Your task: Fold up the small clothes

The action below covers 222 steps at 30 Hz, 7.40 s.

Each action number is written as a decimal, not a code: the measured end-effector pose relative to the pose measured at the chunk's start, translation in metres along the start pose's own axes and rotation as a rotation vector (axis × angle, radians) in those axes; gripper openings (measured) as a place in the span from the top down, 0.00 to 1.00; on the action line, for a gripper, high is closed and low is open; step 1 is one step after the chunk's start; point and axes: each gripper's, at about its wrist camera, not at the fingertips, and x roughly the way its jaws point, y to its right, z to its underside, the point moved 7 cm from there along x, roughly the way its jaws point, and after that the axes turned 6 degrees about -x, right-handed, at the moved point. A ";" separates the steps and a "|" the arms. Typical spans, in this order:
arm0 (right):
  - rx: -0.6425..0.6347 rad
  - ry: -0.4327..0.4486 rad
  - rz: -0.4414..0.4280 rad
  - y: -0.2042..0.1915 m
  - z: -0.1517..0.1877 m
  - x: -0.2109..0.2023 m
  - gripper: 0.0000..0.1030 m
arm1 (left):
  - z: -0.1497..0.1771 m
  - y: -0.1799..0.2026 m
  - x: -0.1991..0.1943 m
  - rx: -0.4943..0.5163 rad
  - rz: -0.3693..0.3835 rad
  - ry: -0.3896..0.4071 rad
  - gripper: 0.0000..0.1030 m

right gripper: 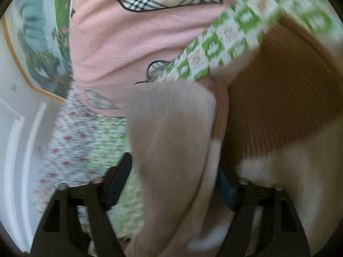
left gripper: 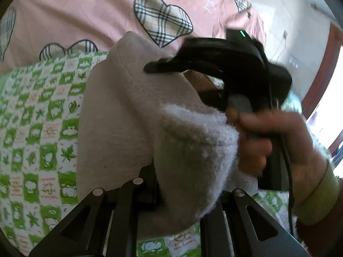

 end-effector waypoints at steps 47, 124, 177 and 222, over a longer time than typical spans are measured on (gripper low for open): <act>-0.120 0.038 0.332 0.072 0.041 -0.125 0.17 | -0.016 -0.040 0.046 -0.277 0.170 -0.219 0.19; -0.261 -0.121 0.204 -0.067 0.240 -0.081 0.59 | 0.161 -0.136 -0.158 -0.177 -0.114 -0.075 0.35; -0.280 -0.009 0.331 -0.062 0.184 -0.088 0.72 | 0.092 -0.139 -0.175 -0.306 0.045 -0.002 0.77; -0.332 -0.116 0.439 -0.059 0.260 -0.093 0.70 | 0.154 -0.113 -0.148 -0.257 -0.143 -0.150 0.64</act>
